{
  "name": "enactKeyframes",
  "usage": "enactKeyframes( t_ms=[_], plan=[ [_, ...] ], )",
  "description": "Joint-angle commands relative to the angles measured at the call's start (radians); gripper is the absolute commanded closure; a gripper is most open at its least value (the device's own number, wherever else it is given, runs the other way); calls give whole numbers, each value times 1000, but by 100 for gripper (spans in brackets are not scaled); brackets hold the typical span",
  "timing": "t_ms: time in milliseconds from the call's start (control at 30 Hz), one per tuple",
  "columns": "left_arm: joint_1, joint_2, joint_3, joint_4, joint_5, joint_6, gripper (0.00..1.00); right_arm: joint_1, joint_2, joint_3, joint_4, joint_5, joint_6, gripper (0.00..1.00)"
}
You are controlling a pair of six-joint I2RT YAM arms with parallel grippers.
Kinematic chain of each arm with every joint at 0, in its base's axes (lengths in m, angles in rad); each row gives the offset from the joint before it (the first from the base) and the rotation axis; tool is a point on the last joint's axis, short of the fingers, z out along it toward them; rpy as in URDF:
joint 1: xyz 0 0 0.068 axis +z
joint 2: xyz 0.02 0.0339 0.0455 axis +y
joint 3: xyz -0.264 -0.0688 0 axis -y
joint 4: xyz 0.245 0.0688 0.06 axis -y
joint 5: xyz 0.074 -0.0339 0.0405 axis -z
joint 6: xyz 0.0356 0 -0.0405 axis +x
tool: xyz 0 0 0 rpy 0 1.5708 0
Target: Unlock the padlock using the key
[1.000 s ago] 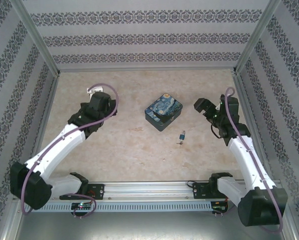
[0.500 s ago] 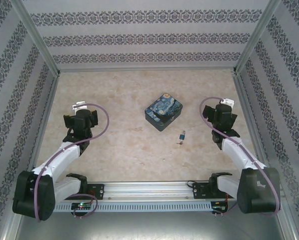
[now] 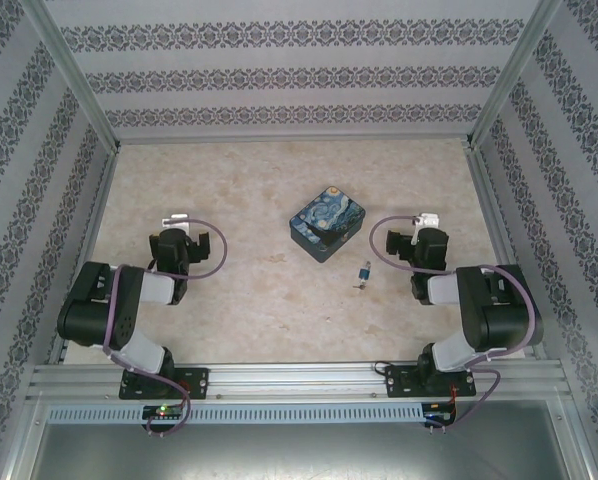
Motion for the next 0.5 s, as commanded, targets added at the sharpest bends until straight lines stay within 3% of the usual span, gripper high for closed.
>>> enactKeyframes(
  t_ms=[0,67,167,467],
  plan=[
    [36,14,14,146,97,-7,1,-34,4,37,165,-143,-13,2],
    [38,-9,30,68,100,-11,1,-26,-26,56,73,-126,-27,2],
    [37,-5,28,86,100,-11,1,1,-25,47,96,-59,-42,2],
    [37,-5,31,75,100,-12,1,4,-18,57,87,-66,-46,2]
  ],
)
